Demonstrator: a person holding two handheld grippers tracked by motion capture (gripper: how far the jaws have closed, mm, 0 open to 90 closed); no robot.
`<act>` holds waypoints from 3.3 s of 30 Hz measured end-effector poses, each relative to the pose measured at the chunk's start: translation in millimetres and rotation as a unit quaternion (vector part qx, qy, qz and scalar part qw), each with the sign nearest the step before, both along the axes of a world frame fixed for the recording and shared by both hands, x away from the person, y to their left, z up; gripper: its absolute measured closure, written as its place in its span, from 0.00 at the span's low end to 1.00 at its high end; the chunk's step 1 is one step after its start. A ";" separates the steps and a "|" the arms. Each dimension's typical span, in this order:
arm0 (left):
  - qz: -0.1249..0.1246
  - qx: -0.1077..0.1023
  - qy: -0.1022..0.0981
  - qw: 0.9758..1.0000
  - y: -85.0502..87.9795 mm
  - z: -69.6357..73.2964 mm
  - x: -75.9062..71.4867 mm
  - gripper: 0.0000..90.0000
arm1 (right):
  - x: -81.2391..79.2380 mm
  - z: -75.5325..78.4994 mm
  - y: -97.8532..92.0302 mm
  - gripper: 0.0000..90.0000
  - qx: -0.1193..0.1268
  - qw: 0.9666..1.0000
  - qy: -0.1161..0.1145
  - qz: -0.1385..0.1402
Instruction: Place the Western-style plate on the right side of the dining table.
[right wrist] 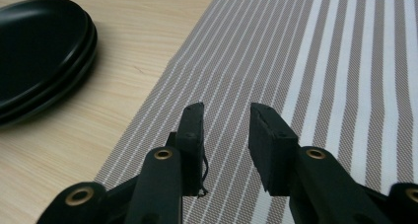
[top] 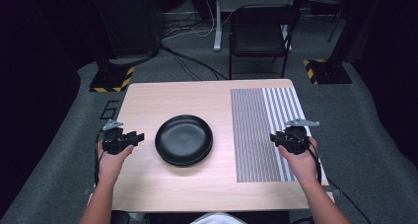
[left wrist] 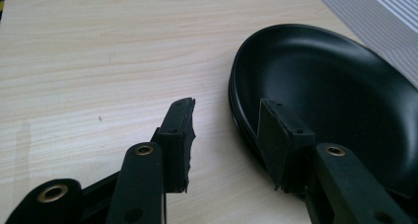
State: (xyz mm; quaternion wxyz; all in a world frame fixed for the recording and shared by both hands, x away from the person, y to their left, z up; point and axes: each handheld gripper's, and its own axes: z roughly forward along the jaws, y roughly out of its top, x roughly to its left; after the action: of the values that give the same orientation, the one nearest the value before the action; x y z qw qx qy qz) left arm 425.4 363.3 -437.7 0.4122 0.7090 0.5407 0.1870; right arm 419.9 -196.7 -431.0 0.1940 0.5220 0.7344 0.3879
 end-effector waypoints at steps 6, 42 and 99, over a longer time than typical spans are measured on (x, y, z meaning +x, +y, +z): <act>-0.012 -0.003 -0.003 1.000 -9.2 15.1 0.1 0.65 | 5.2 12.3 10.4 0.77 0.013 1.000 0.006 0.014; -0.021 -0.022 0.010 0.999 -35.8 2.5 19.3 0.76 | 35.3 19.4 87.0 0.72 0.045 0.996 0.006 0.070; 0.011 -0.058 0.075 0.995 -31.3 -40.8 26.4 0.92 | 60.7 -31.6 152.3 0.80 0.070 0.990 0.068 0.100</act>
State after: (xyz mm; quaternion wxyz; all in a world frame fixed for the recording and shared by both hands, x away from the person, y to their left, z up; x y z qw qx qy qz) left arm 451.8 332.1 -478.5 0.4091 0.6901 0.5876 0.1058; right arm 480.6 -44.4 -462.6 0.0672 0.4834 0.7655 0.4193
